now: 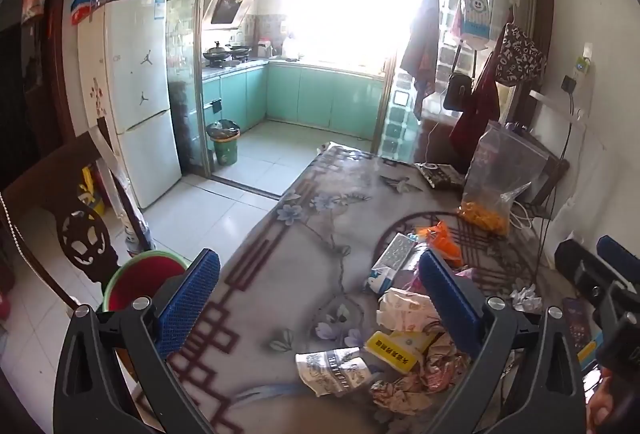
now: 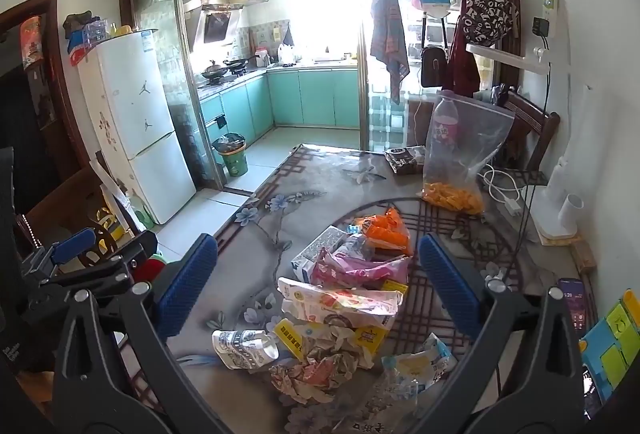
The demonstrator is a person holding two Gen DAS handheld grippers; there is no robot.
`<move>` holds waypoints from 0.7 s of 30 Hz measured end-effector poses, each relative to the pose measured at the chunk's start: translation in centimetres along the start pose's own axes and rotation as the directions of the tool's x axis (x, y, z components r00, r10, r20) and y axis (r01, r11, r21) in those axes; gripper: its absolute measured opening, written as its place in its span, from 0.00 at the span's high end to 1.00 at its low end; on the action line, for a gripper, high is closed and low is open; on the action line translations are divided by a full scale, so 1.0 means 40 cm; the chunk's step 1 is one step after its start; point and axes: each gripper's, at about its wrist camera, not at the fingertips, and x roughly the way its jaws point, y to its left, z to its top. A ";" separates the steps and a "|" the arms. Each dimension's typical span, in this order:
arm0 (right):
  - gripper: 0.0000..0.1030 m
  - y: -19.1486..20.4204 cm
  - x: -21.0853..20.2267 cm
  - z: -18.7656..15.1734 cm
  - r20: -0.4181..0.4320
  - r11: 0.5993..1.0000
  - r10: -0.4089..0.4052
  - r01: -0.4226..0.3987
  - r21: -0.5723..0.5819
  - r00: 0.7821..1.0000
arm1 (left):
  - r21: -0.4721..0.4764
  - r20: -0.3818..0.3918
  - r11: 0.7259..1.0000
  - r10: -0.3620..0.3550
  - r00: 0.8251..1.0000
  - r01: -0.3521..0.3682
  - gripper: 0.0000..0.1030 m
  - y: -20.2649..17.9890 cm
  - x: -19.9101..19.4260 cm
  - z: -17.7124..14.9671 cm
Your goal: Collect trash
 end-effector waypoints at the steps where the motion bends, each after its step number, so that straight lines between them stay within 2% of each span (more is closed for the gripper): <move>1: 0.03 0.003 0.002 0.001 0.000 1.000 -0.001 0.001 0.001 1.000 | -0.002 -0.003 1.000 -0.001 1.000 0.001 0.08 0.000 0.001 0.001; 21: 0.03 0.020 -0.005 -0.003 -0.006 1.000 -0.001 0.001 -0.014 1.000 | -0.036 -0.018 0.999 -0.007 1.000 0.006 0.08 0.021 -0.004 -0.012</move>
